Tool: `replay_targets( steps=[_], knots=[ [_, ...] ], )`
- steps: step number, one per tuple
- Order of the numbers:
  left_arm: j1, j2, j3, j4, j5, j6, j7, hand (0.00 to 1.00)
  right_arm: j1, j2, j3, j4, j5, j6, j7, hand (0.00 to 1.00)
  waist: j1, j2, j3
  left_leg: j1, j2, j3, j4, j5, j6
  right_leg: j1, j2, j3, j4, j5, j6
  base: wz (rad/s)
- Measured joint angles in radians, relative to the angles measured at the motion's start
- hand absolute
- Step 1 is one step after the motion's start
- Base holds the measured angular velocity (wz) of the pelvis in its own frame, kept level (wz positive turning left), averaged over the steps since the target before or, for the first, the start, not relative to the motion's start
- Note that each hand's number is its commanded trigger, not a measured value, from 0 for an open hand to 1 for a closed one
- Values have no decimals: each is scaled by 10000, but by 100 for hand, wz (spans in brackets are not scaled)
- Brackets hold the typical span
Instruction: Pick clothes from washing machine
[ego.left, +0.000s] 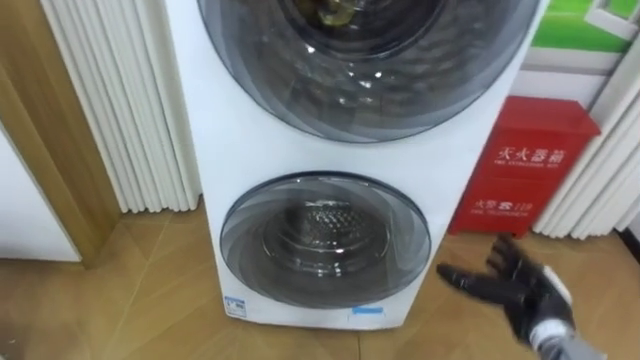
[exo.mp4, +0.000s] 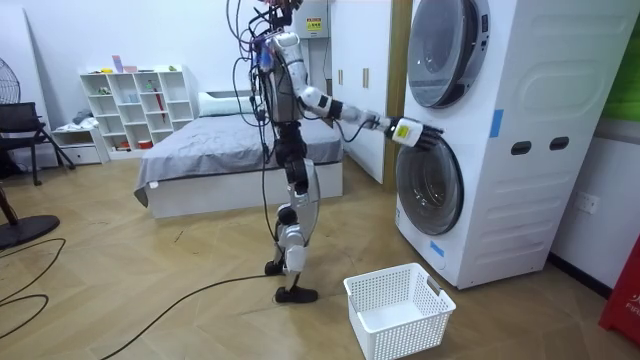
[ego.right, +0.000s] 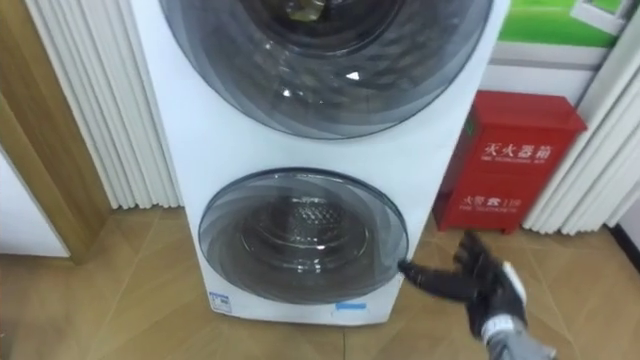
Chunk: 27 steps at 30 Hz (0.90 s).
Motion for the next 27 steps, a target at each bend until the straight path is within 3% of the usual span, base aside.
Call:
replay_targets(
  steps=[7,11,16,17,18,19,20,21,22,23,24,25,26,27],
  knots=[
    [103,56,22,-318,351,401,-3,0,-1415,-497,35,-463,211,66,-468,0,199,-89,-4,-23,4,-140,-84,1,1,-21,-10,-89,-2,-7,12,6],
    [133,191,20,-496,485,470,-21,0,-2396,-1139,36,358,197,67,-573,0,393,-241,-18,9,15,-448,-86,1,1,27,-6,-277,1,-7,12,17],
    [476,316,26,-829,494,696,-29,0,-2552,-1546,30,568,407,73,-645,0,385,-386,-17,39,31,-850,-84,15,6,122,-3,-487,63,-9,15,18],
    [471,354,32,-829,500,739,-29,0,-2620,-1620,31,796,528,78,-644,0,405,-417,-3,73,115,-1127,-87,30,14,14,9,-521,317,-41,40,0],
    [442,380,65,-824,514,787,-35,0,-2679,-1666,30,1052,531,98,-652,0,493,-352,57,215,271,-1707,-139,54,29,-480,99,-522,1099,-355,27,-12],
    [433,437,105,-825,535,793,-41,0,-2680,-1665,42,1118,532,110,-643,0,553,-298,96,247,368,-2070,-153,53,27,-730,295,-339,993,-456,-75,-44],
    [390,557,376,-803,828,793,-88,0,-2855,-1655,66,1138,533,261,-592,0,668,-470,69,104,468,-2246,-89,1,-57,-1281,638,-116,-297,37,-528,-37],
    [353,489,674,-535,1288,815,-187,0,-3188,-1741,60,1210,618,387,-586,0,582,-548,58,21,552,-2131,-36,-215,-386,-1564,606,-513,-323,1208,-724,-20],
    [279,453,706,-416,1408,848,-210,0,-3255,-1839,40,1268,712,404,-637,0,491,-525,46,11,594,-1991,-63,-260,-550,-1546,600,-451,-187,1187,-727,22],
    [186,436,631,-297,1523,833,-282,0,-3410,-2035,33,1503,833,403,-769,0,439,-551,60,4,650,-1507,-186,-181,-779,-1451,523,-359,-87,1181,-727,46],
    [65,439,574,-244,1549,834,-375,0,-3567,-2206,85,1712,806,464,-704,0,360,-649,116,-264,688,-1143,-367,-121,-808,-1335,404,177,-98,1179,-723,47],
    [55,422,562,-276,1551,832,-388,0,-3608,-2242,100,1731,817,580,-756,0,305,-688,121,-487,703,-1033,-479,16,-820,-1323,359,340,-74,1153,-663,30],
    [98,403,553,-270,1555,864,-392,0,-3647,-2254,78,1851,945,759,-744,0,374,-757,83,-686,667,-650,-182,443,-533,-1322,269,418,44,1014,-437,0],
    [185,390,576,-266,1556,981,-398,0,-3824,-2300,76,1993,1092,907,-622,0,374,-777,56,-678,574,-646,-139,445,-517,-1293,243,341,14,969,-365,-9]
  ],
)
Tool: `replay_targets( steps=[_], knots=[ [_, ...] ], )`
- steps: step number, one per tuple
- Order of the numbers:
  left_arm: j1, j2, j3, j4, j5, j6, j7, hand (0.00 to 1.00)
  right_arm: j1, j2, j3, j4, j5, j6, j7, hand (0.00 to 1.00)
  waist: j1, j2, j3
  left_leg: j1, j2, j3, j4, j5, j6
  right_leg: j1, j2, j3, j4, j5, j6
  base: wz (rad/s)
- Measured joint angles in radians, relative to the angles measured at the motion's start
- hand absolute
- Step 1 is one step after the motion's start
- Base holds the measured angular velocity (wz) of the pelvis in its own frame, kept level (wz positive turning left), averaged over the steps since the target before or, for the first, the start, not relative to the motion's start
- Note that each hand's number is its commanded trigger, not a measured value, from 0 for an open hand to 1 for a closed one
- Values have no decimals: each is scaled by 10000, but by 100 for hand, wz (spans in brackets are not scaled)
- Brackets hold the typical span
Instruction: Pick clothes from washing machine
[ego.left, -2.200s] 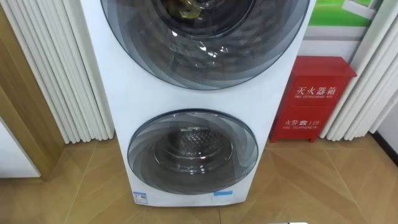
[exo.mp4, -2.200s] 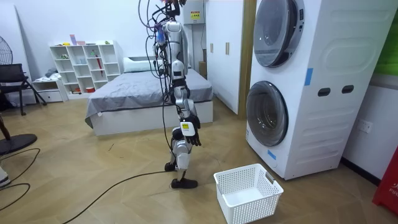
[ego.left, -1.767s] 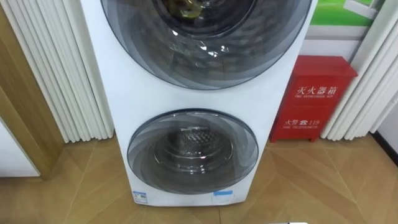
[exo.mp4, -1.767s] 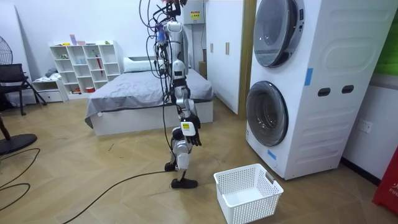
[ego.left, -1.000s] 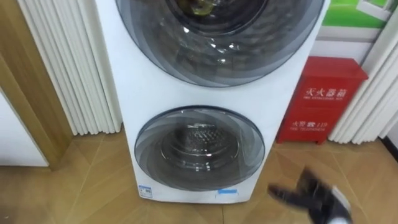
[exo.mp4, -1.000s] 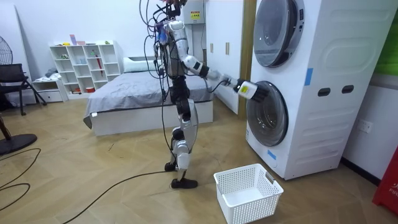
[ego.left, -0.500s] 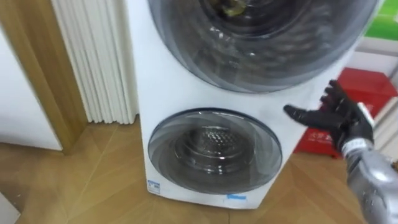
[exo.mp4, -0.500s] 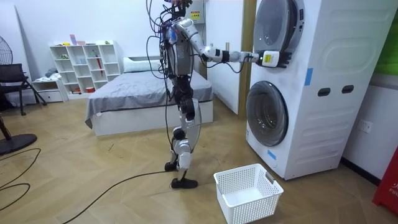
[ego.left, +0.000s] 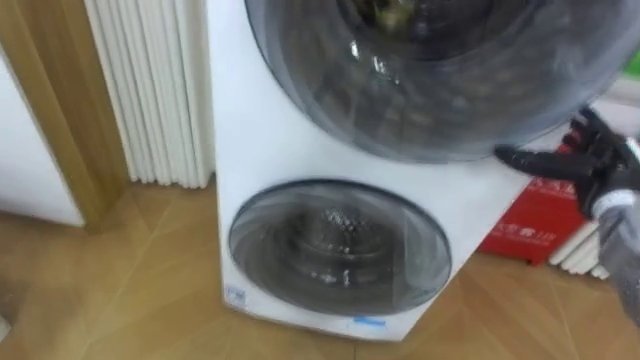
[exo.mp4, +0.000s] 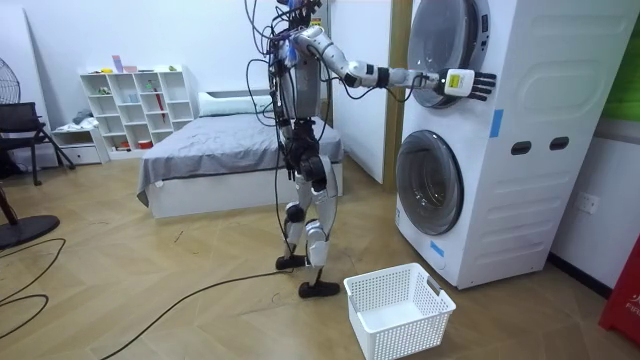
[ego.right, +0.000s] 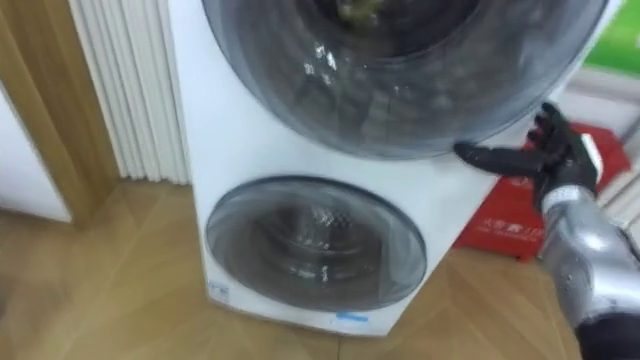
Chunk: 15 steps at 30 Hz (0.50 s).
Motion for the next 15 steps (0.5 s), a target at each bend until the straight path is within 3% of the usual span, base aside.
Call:
replay_targets(
  steps=[3,7,11,15],
  knots=[
    [164,11,106,-13,3,227,-67,0,-555,-232,1,262,323,319,216,0,-40,10,3,-12,-253,-25,-3,44,75,-8,-121,-251,-16,-59,90,-4],
    [196,62,509,-44,25,328,-163,0,-1044,-397,8,487,355,406,347,0,-23,46,-5,-11,-266,-29,6,47,87,42,-122,-308,2,-113,51,6],
    [283,39,601,-150,28,371,-164,0,-1186,-682,8,490,264,536,374,0,170,196,-144,-10,-248,-65,44,42,66,72,-122,-391,87,-171,-9,4],
    [386,80,986,-304,244,359,-158,0,-1187,-755,7,470,41,639,363,0,194,191,-186,-6,-257,-127,50,59,41,-29,-196,-520,385,-331,-51,3]
  ],
)
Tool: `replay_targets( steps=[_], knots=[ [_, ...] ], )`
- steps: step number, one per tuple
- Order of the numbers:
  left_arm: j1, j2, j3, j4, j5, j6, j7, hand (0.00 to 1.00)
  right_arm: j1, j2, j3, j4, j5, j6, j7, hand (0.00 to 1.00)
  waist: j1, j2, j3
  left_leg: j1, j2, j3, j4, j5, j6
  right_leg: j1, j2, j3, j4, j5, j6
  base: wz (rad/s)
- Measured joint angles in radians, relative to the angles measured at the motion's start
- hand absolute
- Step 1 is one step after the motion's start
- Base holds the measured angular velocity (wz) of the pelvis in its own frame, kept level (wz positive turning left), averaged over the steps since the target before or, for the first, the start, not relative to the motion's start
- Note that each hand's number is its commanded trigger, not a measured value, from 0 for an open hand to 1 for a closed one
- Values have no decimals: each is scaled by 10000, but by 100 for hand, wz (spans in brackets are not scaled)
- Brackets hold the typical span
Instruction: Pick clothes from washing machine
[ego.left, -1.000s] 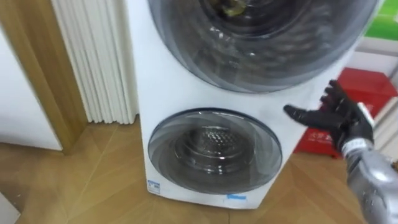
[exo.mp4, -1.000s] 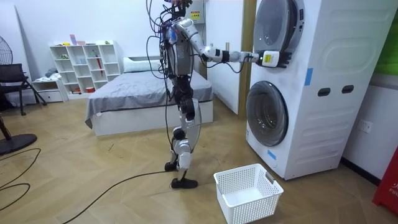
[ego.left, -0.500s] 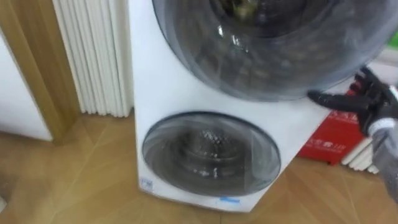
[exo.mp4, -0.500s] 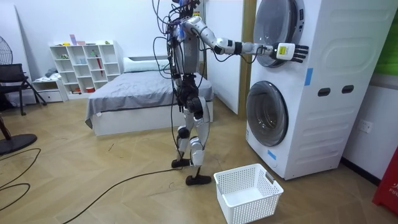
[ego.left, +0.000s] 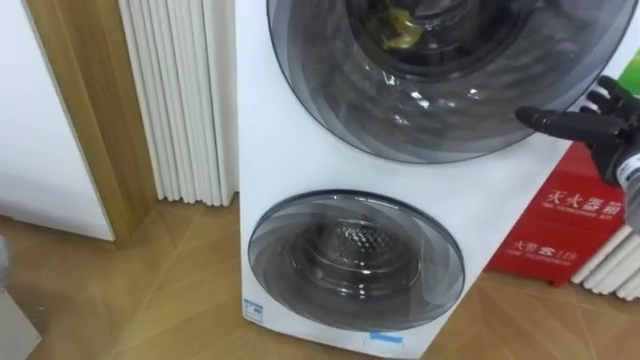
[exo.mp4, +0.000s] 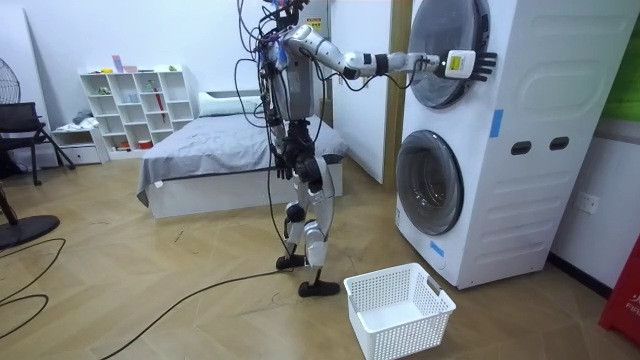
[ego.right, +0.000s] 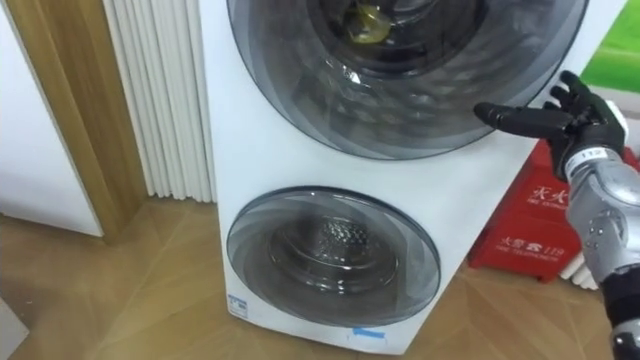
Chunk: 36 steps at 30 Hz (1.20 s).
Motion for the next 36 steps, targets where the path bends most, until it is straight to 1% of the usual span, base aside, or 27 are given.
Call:
replay_targets(
  steps=[4,7,10,13,15,17,18,20,23,25,26,27,29,31,34,36],
  knots=[
    [-1,25,-14,-3,159,-54,1,0,0,-29,29,-7,-140,66,-62,0,-5,-41,-10,4,-14,-11,0,3,0,-46,-26,-3,116,-59,1,0],
    [4,37,-36,-19,132,-64,-3,0,0,-60,368,-118,-128,66,-154,0,-31,-80,-20,30,-18,7,30,6,0,-67,-30,8,154,-83,6,-1],
    [-144,43,-39,3,140,-94,-12,0,1,-73,459,-299,-181,70,-165,0,-38,-98,-15,51,-14,83,20,8,0,-91,-18,68,163,-83,6,-7],
    [-147,59,-52,55,137,-225,-11,0,2,-75,736,-925,-304,80,-194,0,-79,-121,-1,52,-3,270,9,8,0,-215,10,235,239,-86,1,-18],
    [-215,79,-106,108,26,-305,-11,0,30,-71,989,-1663,-614,80,-223,0,-134,-145,14,108,4,412,-2,8,0,-259,7,273,295,-90,-6,-23],
    [-283,100,-126,122,-62,-319,-11,0,31,-71,1111,-2104,-779,82,-269,0,-195,-187,39,167,10,480,-26,8,0,-244,12,305,307,-99,-18,-11],
    [-327,113,-147,122,-102,-384,-11,0,31,-78,1096,-2286,-778,82,-320,0,-210,-219,55,185,21,540,-40,7,0,-246,27,340,302,-99,-19,-11],
    [-300,116,-177,139,-169,-503,-12,0,67,-77,1086,-2821,-912,82,-450,0,-250,-223,59,222,38,670,-60,4,-3,-261,70,458,289,-91,-26,-19],
    [-278,174,-277,127,-167,-516,-14,0,366,-107,938,-4164,-1208,78,-739,0,-310,-208,60,334,97,813,-202,-2,-13,-264,147,562,272,-93,-37,-16],
    [-368,247,-537,117,-156,-529,-12,0,615,-112,873,-4860,-1154,74,-934,0,-313,-177,54,375,157,899,-233,-32,-60,-247,225,645,201,-68,-74,-16],
    [-351,281,-624,119,-153,-536,-11,0,802,-106,853,-5262,-1185,73,-1023,0,-298,-168,55,390,201,981,-236,-42,-78,-236,285,730,141,-25,-113,-18],
    [-398,277,-646,129,-160,-536,-10,0,1024,-85,815,-5715,-1250,73,-1088,0,-297,-157,59,395,223,1060,-234,-42,-78,-243,280,756,140,-19,-123,-19],
    [-534,278,-804,255,-167,-533,-9,0,1269,13,818,-6276,-1537,73,-1176,0,-298,-69,49,441,248,1200,-228,-42,-78,-249,284,810,146,-20,-126,-20],
    [-643,287,-943,434,-171,-538,-8,0,1622,61,821,-6997,-1856,73,-1288,0,-278,25,48,479,255,1233,-226,-42,-78,-257,296,782,147,-32,-145,-21],
    [-739,360,-1205,500,-155,-547,-8,0,2184,228,824,-8053,-2312,73,-1396,0,-281,103,46,545,273,1247,-215,-41,-78,-263,321,776,156,-46,-177,-21],
    [-740,381,-1239,564,-157,-553,-7,0,2430,596,836,-8621,-2573,73,-1450,0,-285,106,49,641,318,1260,-233,-41,-79,-260,366,729,158,-19,-225,-28]
  ],
)
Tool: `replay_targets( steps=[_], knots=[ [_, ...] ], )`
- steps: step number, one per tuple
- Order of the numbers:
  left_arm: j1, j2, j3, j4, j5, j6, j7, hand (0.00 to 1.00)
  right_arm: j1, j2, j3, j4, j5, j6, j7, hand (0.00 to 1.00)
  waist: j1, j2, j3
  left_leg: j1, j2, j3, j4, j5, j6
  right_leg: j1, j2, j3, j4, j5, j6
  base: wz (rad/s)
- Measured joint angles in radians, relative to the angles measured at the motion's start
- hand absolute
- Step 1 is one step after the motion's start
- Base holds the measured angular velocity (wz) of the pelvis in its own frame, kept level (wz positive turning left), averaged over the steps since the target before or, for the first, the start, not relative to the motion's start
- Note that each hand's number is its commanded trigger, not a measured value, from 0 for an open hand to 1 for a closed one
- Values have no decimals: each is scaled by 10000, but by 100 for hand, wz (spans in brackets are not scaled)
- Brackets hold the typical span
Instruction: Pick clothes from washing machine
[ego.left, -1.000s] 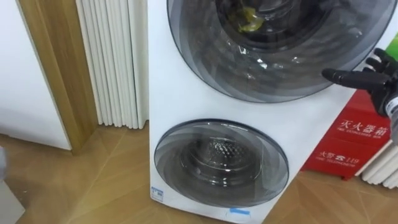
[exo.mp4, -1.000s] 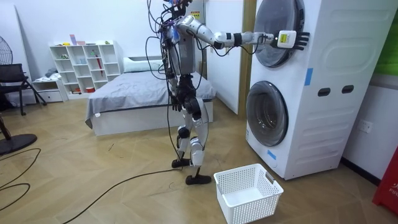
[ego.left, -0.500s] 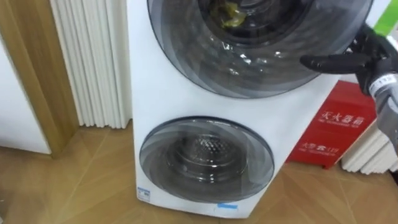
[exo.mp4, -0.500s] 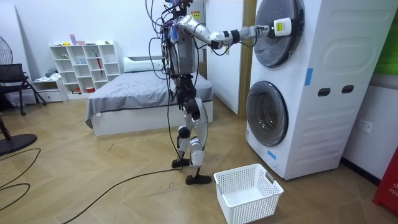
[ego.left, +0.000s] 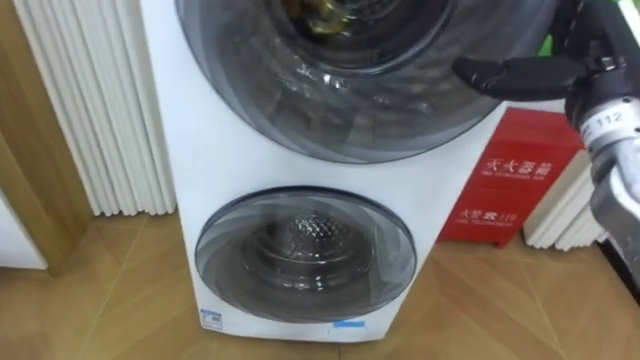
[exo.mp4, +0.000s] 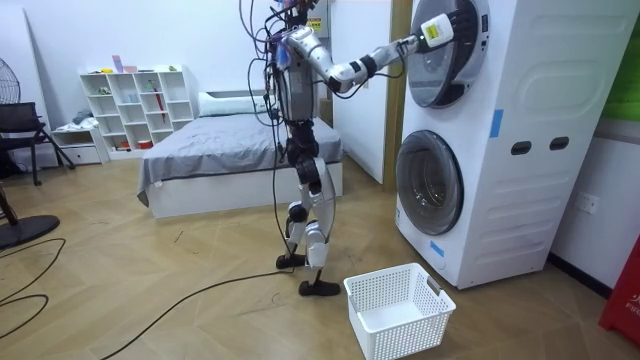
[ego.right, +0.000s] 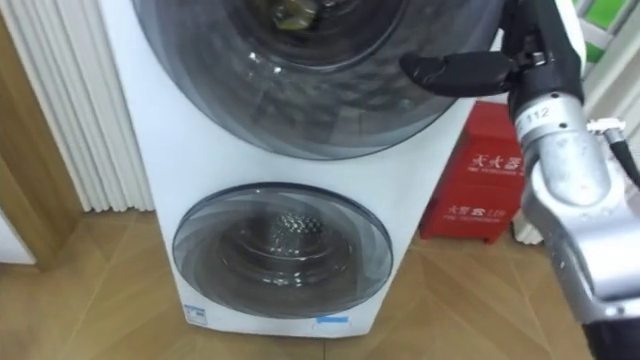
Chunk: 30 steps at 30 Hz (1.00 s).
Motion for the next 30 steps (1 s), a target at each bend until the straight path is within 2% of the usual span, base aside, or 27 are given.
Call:
replay_targets(
  steps=[3,7,10,13,15,16,18,21,26,30],
  knots=[
    [3,12,-381,37,-2,-19,1,0,122,375,11,-217,10,-106,0,0,-18,6,6,70,52,40,-1,-12,-19,29,60,3,-34,28,-48,-16],
    [33,-9,-611,-18,-20,-50,1,0,218,471,-25,-269,18,-142,-13,0,-26,7,8,57,80,40,-6,-20,-32,35,67,-61,-44,33,-84,5],
    [110,-8,-604,-161,-13,-102,2,0,762,519,-246,-752,30,-311,-14,0,-32,31,18,39,125,34,-63,-73,-129,43,72,-191,-57,30,-95,12],
    [148,-4,-778,-87,-392,-128,10,0,1411,748,-344,-1150,409,-847,-12,0,-102,83,38,48,148,35,-74,-116,-200,73,76,-231,-92,37,-99,7],
    [113,-7,-830,116,-580,-230,23,0,2058,1095,-416,-1582,517,-1355,-12,0,-109,128,51,63,152,43,-76,-116,-200,154,89,-252,-207,98,-89,2],
    [110,-7,-842,224,-583,-259,29,0,2193,1216,-423,-1678,497,-1468,-11,0,-113,145,53,69,152,45,-74,-116,-200,163,91,-252,-206,98,-90,0],
    [-3,-23,-1093,354,-583,-271,39,0,2580,1739,-399,-1845,494,-1987,90,0,-181,271,29,78,152,52,-71,-117,-199,171,88,-276,-201,103,-87,0],
    [51,-56,-1236,333,-577,-318,40,0,3133,1985,-282,-2133,504,-2379,360,0,-249,479,30,78,153,50,-73,-119,-202,176,80,-293,-192,106,-90,1],
    [124,-156,-1229,329,-569,-355,40,0,4162,2170,21,-2172,588,-2376,984,0,-259,699,-10,48,167,52,-95,-148,-235,152,87,-275,-155,100,-90,1],
    [220,-177,-1224,447,-577,-635,39,0,4539,2184,224,-2710,1041,-2224,1257,0,-290,789,-17,-34,165,49,-83,-151,-240,12,92,-215,-25,53,-105,0]
  ],
)
